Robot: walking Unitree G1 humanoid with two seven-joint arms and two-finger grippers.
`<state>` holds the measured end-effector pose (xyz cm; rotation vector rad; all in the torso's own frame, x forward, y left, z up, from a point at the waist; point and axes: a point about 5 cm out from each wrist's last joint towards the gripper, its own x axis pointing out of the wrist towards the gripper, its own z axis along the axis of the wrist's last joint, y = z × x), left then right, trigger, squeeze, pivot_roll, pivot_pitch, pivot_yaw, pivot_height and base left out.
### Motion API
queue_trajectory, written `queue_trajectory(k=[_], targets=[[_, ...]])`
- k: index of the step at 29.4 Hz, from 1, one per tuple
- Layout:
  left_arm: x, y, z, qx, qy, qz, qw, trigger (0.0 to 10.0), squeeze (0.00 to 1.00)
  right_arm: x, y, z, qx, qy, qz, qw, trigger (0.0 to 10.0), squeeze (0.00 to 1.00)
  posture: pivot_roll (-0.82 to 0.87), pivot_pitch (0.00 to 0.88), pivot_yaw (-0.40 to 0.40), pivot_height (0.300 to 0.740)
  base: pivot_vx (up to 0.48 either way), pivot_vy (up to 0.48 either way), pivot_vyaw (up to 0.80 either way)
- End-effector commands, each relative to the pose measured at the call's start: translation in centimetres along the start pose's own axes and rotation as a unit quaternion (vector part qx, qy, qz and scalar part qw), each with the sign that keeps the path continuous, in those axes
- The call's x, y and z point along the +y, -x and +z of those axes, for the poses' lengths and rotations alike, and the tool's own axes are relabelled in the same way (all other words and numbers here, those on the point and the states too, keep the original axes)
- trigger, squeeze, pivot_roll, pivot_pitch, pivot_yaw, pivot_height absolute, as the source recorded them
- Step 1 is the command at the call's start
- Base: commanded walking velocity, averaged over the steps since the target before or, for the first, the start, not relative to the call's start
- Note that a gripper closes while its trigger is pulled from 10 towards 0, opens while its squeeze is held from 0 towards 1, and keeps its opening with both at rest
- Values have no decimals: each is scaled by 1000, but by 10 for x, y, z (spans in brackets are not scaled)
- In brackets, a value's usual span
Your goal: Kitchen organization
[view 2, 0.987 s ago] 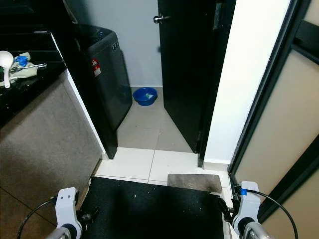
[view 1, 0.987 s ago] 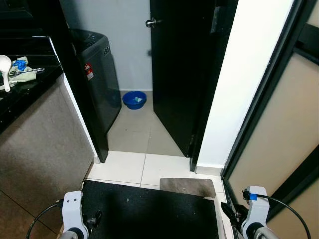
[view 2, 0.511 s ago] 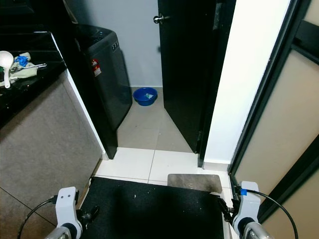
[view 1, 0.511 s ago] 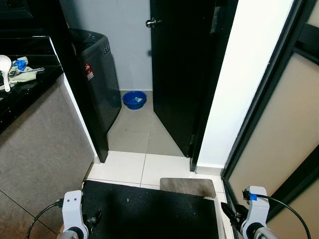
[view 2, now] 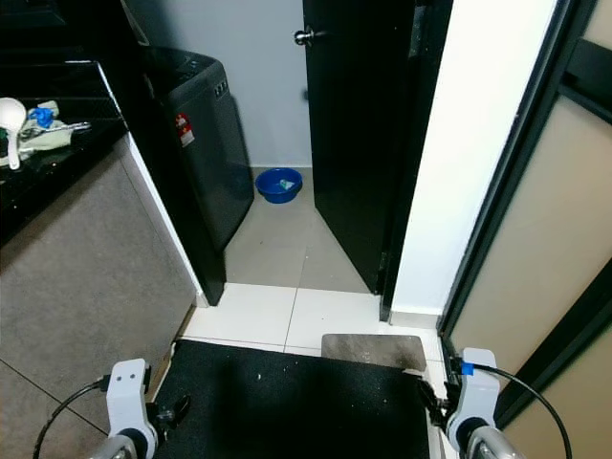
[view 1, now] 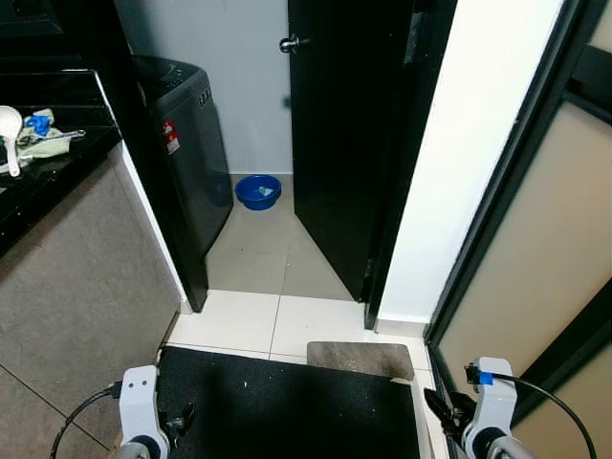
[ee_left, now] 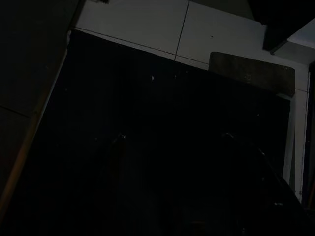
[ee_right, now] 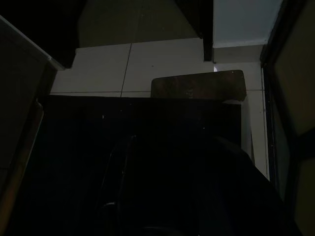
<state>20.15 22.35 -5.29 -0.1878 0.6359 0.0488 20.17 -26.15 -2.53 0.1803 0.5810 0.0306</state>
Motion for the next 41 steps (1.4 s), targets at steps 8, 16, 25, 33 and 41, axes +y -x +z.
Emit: queue_trajectory(k=[8, 16, 25, 33, 41], targets=[[6, 2, 0, 0, 1, 6, 1000, 10000, 0, 3, -1, -4, 3, -9, 2, 1000, 10000, 0, -46, 0, 30, 740, 0, 0, 0], [3, 1, -1, -1, -1, 4, 1000, 10000, 0, 2, -1, -6, 7, -9, 1, 1000, 10000, 0, -46, 0, 28, 740, 0, 0, 0], [0, 2, -3, 1, -1, 1, 1000, 10000, 0, 1, 0, -11, 13, -10, -1, 1000, 10000, 0, -48, 0, 30, 740, 0, 0, 0], [-1, 2, -4, -1, -1, 1, 1000, 10000, 0, 1, 0, -13, 15, -11, -1, 1000, 10000, 0, -41, 0, 22, 740, 0, 0, 0], [-3, 2, -5, -1, -1, 0, 1000, 10000, 0, 0, 0, -15, 18, -10, -1, 1000, 10000, 0, -38, 0, 22, 740, 0, 0, 0]])
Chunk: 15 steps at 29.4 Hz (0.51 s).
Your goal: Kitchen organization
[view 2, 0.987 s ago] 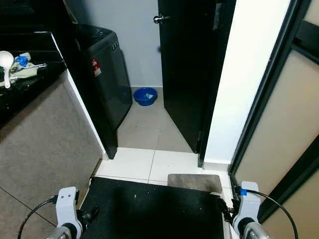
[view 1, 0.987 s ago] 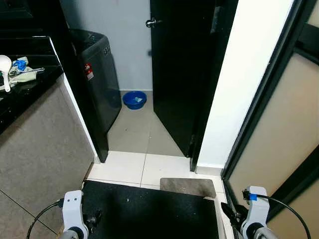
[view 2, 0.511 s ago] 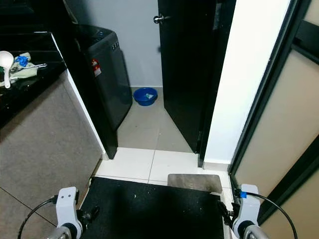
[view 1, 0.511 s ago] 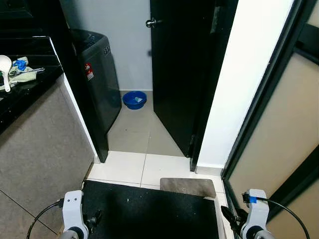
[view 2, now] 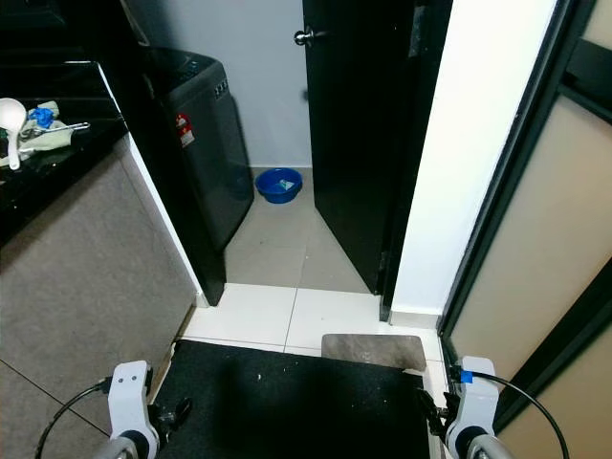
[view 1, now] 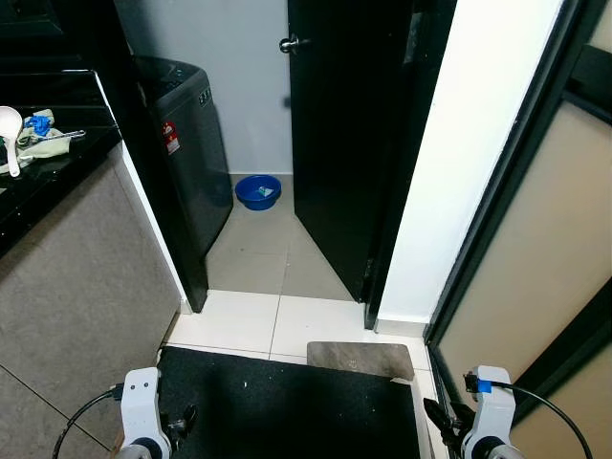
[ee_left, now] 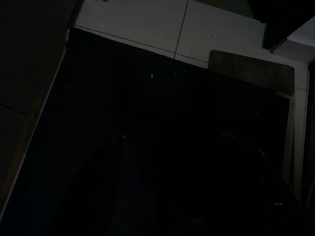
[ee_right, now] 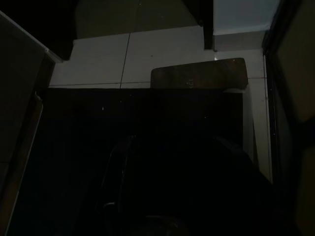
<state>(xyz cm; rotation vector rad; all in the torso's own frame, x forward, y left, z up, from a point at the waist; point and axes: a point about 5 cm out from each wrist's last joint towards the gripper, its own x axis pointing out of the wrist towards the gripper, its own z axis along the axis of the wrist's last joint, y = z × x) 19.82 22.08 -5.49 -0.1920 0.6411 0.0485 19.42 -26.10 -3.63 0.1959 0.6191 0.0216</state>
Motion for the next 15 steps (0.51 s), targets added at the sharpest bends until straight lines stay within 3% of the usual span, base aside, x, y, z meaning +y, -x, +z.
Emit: queue_trajectory(k=[1, 15], targets=[[-1, 1, -1, -3, -3, 1, 1000, 10000, 0, 1, -1, -2, 0, -1, 2, 1000, 10000, 0, -38, 0, 22, 740, 0, 0, 0], [-8, 1, -6, -2, 0, -15, 1000, 10000, 0, -2, -2, -8, 14, -10, -12, 1000, 10000, 0, -46, 0, 10, 740, 0, 0, 0]])
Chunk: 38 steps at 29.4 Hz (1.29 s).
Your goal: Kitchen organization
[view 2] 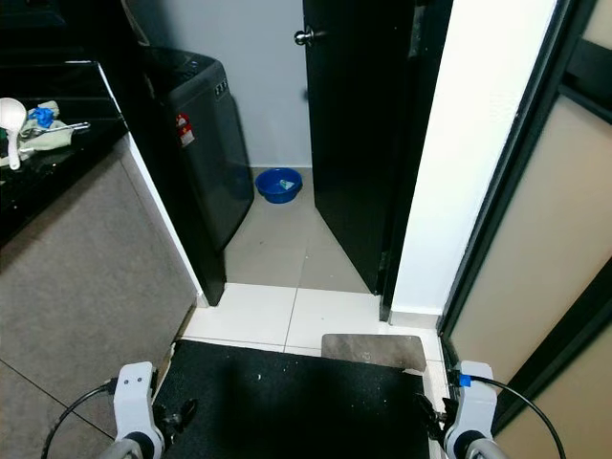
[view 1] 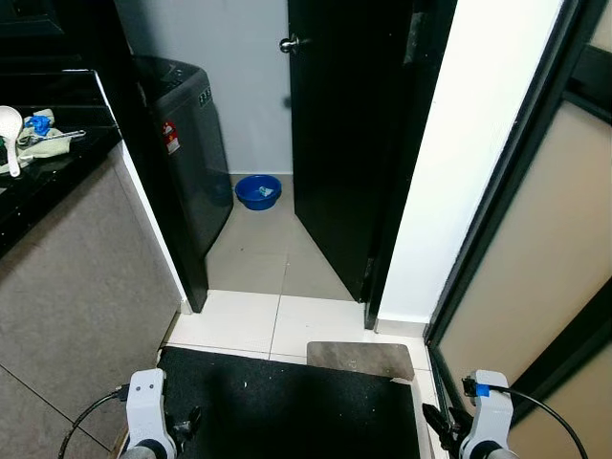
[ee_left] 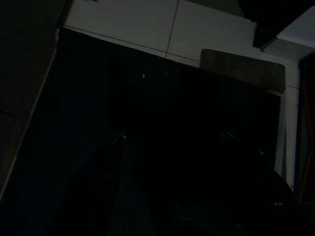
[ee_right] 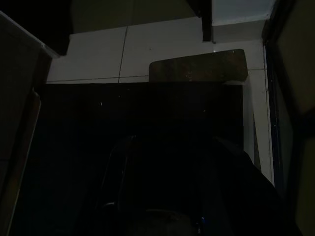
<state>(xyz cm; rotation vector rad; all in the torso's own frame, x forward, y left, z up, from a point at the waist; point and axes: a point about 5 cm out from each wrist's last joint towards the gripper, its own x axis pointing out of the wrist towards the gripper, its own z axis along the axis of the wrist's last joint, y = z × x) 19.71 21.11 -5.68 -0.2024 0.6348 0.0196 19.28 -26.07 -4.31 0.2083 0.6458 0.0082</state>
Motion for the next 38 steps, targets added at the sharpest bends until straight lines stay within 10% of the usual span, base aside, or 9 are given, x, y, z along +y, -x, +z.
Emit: queue_trajectory(k=[1, 11, 38], targets=[[1, 2, -4, 1, 0, 1, 1000, 10000, 0, -2, 1, -3, 2, -4, -9, 1000, 10000, 0, -51, 0, 13, 740, 0, 0, 0], [10, 18, -22, -5, 58, 7, 998, 10000, 0, -2, 0, -7, 13, -6, -11, 1000, 10000, 0, -46, 0, 17, 740, 0, 0, 0], [20, 26, -13, -68, 62, -24, 995, 10000, 0, 6, -3, -8, -7, 1, -10, 1000, 10000, 0, -72, 0, 53, 740, 0, 0, 0]])
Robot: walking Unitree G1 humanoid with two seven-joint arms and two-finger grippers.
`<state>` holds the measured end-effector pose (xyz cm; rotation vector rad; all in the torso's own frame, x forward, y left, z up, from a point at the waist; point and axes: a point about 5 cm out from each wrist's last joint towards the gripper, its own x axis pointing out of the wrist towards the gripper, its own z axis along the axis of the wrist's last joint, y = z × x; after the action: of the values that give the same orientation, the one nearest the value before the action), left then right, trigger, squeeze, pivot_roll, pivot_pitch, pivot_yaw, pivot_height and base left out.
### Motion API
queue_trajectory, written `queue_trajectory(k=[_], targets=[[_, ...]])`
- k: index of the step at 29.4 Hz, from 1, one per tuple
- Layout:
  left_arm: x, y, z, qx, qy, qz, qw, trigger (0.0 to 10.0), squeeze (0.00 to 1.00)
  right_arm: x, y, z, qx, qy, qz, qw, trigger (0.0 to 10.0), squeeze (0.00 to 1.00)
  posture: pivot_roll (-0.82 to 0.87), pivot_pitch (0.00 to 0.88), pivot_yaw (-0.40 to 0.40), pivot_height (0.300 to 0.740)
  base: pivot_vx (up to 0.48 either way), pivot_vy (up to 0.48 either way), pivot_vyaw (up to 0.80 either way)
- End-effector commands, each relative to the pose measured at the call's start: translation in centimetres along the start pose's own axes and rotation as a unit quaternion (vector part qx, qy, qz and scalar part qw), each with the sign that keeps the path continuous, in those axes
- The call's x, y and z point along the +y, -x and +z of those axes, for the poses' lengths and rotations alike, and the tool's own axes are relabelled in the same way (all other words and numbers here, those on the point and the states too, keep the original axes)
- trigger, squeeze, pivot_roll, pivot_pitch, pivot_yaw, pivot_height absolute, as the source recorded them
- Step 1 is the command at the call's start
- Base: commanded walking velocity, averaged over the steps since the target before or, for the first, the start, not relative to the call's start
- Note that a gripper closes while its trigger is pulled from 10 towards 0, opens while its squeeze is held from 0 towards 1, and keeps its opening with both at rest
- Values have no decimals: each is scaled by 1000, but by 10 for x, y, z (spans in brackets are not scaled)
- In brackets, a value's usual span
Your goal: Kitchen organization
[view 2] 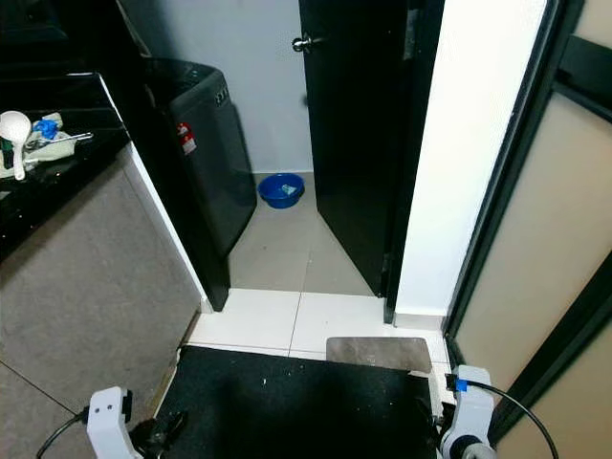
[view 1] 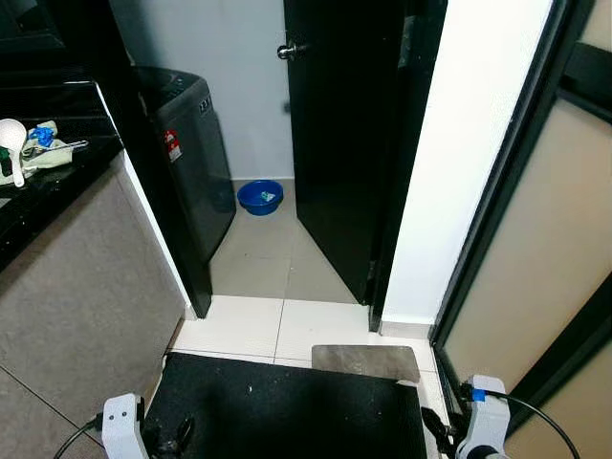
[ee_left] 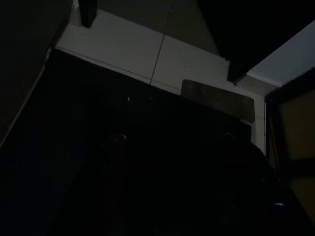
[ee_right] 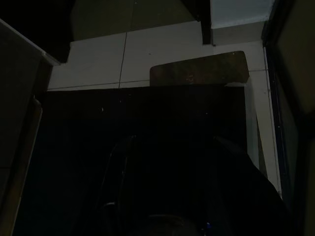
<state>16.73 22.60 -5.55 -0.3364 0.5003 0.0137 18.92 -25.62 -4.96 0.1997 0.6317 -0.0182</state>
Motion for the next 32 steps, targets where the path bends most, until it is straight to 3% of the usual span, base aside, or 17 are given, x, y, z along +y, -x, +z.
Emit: queue_trajectory(k=[1, 32], targets=[[4, 1, 2, -7, 4, 11, 1000, 10000, 0, 3, -2, -1, 2, 1, 3, 1000, 10000, 0, -75, 0, 54, 740, 0, 0, 0], [2, 4, 4, -17, 5, 0, 1000, 10000, 0, -1, 1, 3, -8, -3, 4, 1000, 10000, 0, -67, 0, 44, 740, 0, 0, 0]])
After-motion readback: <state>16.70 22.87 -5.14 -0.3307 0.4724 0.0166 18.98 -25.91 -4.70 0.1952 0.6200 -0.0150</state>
